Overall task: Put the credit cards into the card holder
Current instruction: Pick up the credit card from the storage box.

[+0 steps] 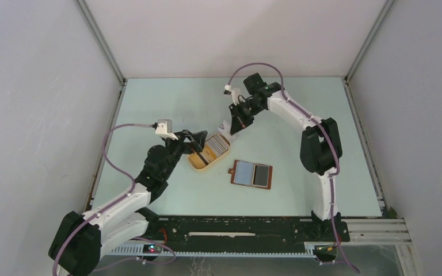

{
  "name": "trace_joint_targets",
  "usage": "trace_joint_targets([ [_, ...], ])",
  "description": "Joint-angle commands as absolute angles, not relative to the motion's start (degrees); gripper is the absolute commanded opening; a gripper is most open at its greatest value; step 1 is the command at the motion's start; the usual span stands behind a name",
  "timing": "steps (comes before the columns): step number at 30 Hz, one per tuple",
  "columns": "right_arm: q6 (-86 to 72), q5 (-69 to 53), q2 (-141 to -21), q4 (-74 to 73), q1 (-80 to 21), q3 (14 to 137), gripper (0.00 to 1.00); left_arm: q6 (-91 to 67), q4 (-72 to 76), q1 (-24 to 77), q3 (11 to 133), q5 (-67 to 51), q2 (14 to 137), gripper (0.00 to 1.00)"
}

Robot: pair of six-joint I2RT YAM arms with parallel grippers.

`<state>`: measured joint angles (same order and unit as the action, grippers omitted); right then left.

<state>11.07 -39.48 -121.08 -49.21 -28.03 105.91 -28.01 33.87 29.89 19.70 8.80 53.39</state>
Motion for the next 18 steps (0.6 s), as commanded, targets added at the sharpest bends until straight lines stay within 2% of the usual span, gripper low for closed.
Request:
trace_joint_targets([
  [1,19.95,-44.81,-112.87,-56.66,-26.92,109.64,0.02,-26.38,39.68,29.27,16.91,3.26,50.99,1.0],
  [10,28.2,-48.9,-95.18,-57.08,-23.95,99.3,0.0,-31.34,40.46,29.27,14.83,-11.03,41.52,1.0],
  [14,30.09,-51.57,-84.31,-51.74,-22.16,87.17,0.0,-36.94,46.96,29.27,13.55,-21.4,41.44,1.0],
  [18,30.64,-59.74,-71.79,-43.81,-18.13,73.63,0.0,-41.5,59.38,30.84,12.17,-28.88,45.19,1.0],
])
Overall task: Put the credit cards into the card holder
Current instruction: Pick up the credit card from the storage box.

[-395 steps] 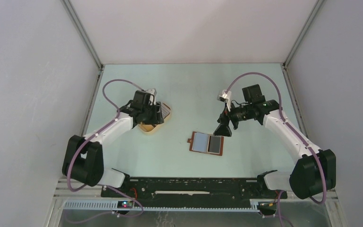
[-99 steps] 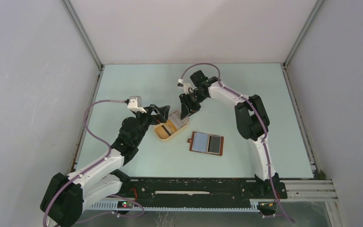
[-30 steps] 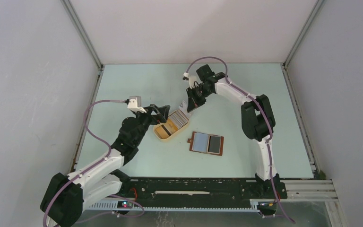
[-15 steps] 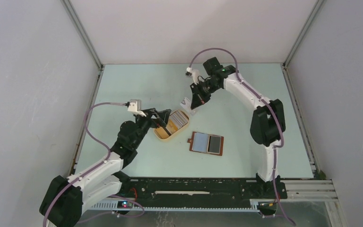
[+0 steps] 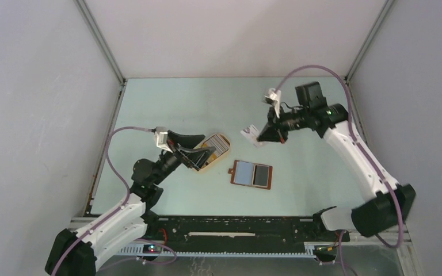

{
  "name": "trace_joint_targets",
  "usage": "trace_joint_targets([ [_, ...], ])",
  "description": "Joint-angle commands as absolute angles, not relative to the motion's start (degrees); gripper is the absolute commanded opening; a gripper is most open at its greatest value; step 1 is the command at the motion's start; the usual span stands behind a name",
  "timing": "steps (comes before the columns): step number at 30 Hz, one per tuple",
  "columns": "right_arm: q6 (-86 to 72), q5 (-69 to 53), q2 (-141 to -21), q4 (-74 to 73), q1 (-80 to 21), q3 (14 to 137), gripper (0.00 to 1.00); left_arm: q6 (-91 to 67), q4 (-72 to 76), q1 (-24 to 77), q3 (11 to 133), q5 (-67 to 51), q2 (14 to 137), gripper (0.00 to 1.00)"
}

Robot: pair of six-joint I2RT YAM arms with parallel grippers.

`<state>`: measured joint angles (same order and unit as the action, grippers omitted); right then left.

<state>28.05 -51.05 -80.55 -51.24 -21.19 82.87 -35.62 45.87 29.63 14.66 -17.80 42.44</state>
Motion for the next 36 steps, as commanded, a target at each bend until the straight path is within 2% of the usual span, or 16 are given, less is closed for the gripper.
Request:
trace_joint_targets([
  [1,29.63,-62.06,-68.83,-41.59,-16.55,70.61,0.0,-41.61,62.79,32.23,11.71,-28.97,46.03,1.0],
  [5,21.13,-73.85,-59.39,-27.24,-9.55,58.31,0.0,-35.58,67.67,40.34,11.66,-25.8,47.86,1.0],
  [9,12.87,-78.12,-54.88,-16.37,-8.82,50.73,0.0,-28.91,67.63,46.91,12.37,-20.86,48.86,1.0],
  [16,5.86,-80.46,-55.24,-12.44,-11.67,50.36,0.0,-26.54,66.62,51.38,15.25,-12.75,54.82,1.0],
  [20,3.92,-81.22,-55.11,-11.41,-12.62,50.36,0.0,-25.02,66.58,53.33,19.79,-12.68,58.99,0.94],
  [25,3.34,-82.3,-55.54,-11.26,-12.81,50.36,0.0,-22.67,66.57,54.58,23.96,-14.18,62.29,0.93],
  [30,3.81,-82.89,-55.97,-11.64,-13.07,50.36,0.0,-21.91,68.64,54.67,26.48,-16.97,65.54,0.87],
  [36,4.56,-82.89,-56.33,-12.12,-13.14,50.36,0.0,-23.68,71.03,54.69,29.48,-21.82,69.55,0.69],
])
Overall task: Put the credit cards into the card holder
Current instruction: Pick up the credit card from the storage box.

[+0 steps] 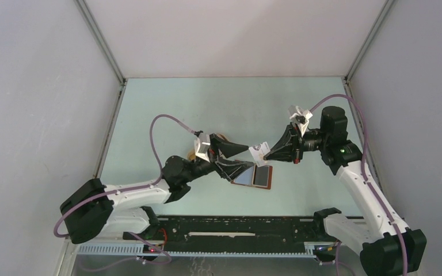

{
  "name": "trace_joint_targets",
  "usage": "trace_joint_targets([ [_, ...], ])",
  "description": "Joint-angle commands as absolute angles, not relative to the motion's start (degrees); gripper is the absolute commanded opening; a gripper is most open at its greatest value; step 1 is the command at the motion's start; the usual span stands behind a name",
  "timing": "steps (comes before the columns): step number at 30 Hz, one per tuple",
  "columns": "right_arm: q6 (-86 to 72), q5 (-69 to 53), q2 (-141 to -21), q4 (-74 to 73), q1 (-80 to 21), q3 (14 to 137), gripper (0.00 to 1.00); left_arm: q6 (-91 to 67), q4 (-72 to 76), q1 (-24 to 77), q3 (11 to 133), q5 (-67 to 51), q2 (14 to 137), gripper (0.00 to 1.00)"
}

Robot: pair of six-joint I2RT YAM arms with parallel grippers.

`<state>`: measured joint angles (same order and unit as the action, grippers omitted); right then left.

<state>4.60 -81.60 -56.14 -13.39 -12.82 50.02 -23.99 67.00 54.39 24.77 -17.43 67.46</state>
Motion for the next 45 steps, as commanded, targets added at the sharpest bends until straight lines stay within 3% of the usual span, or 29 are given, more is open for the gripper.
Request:
trace_joint_targets([
  [1,4.61,-82.88,-56.4,-12.11,-13.1,50.36,0.0,-23.92,71.17,54.67,30.0,-22.55,70.04,0.68],
  [16,6.68,-82.47,-58.84,-13.51,-13.45,50.36,0.0,-23.76,71.64,54.62,32.61,-23.36,74.29,0.43],
  [17,6.99,-82.37,-59.13,-13.71,-13.73,50.35,0.0,-23.67,71.63,54.59,32.87,-23.61,74.69,0.38],
  [21,8.01,-82.02,-59.62,-14.42,-14.26,50.36,0.0,-24.55,71.6,53.89,34.03,-25.18,76.01,0.02],
  [27,10.22,-80.03,-60.29,-15.98,-15.75,50.4,0.01,-29.27,70.51,52.05,34.17,-27.37,76.01,0.0],
  [31,16.31,-76.76,-59.87,-22.66,-15.91,52.36,0.56,-33.35,67.41,49.65,33.26,-29.37,74.71,0.0],
  [33,18.82,-74.96,-59.07,-24.78,-15.7,53.08,0.73,-35.19,65.95,48.45,32.37,-31.38,74.13,0.0],
  [36,22.2,-72.82,-58.23,-28.26,-15.11,54.39,0.79,-36.32,61.76,47.31,31.45,-34.56,73.02,0.0],
  [45,25.2,-68.21,-61.38,-32.37,-15.71,56.05,0.81,-27.13,40.46,46.99,31.47,-37.42,70.1,0.0],
])
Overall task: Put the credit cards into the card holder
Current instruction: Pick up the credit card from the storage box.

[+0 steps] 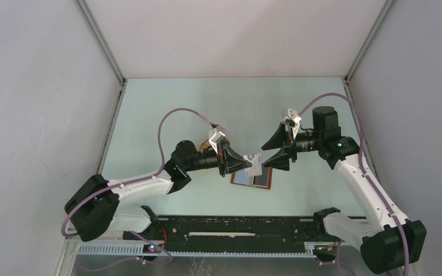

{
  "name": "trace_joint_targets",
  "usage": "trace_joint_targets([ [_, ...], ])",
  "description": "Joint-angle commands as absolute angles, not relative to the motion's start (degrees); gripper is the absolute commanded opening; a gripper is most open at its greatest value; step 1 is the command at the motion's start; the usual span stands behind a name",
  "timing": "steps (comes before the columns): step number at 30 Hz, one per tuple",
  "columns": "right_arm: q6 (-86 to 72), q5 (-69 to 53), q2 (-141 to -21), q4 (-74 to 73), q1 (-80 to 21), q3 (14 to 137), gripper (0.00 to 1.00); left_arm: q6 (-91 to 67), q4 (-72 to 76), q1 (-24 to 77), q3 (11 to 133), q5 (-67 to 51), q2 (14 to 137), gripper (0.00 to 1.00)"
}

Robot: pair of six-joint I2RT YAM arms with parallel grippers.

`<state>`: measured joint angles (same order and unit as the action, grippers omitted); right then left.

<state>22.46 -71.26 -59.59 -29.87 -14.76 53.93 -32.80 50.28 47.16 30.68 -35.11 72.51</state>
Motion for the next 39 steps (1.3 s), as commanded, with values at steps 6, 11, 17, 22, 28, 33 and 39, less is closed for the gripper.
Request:
trace_joint_targets([
  [6,27.93,-66.16,-66.06,-35.76,-19.77,57.73,0.79,-22.51,36.22,46.88,31.68,-37.27,69.82,0.0],
  [11,29.36,-64.77,-69.65,-37.79,-21.61,58.93,0.74,-21.75,36.12,46.77,31.73,-37.97,70.93,0.0],
  [17,32.35,-63.97,-72.85,-41.35,-23.55,60.81,0.49,-21.75,36.12,46.63,31.99,-38.68,71.79,0.0],
  [22,35.55,-63.7,-73.03,-43.08,-23.99,61.53,0.2,-22.04,36.42,46.21,31.9,-38.76,71.96,0.0],
  [28,37.86,-63.76,-72.61,-44.13,-24.08,61.52,0.0,-23.31,37.08,45.56,31.78,-38.3,72.26,0.04],
  [33,37.5,-63.22,-72.55,-44.41,-23.42,61.52,0.0,-25.12,38.57,44.08,29.21,-33.98,69.15,0.37],
  [39,30.98,-66.11,-72.32,-40.82,-17.57,59.64,0.0,-23.46,35.67,43.6,24.26,-23.08,58.48,0.6],
])
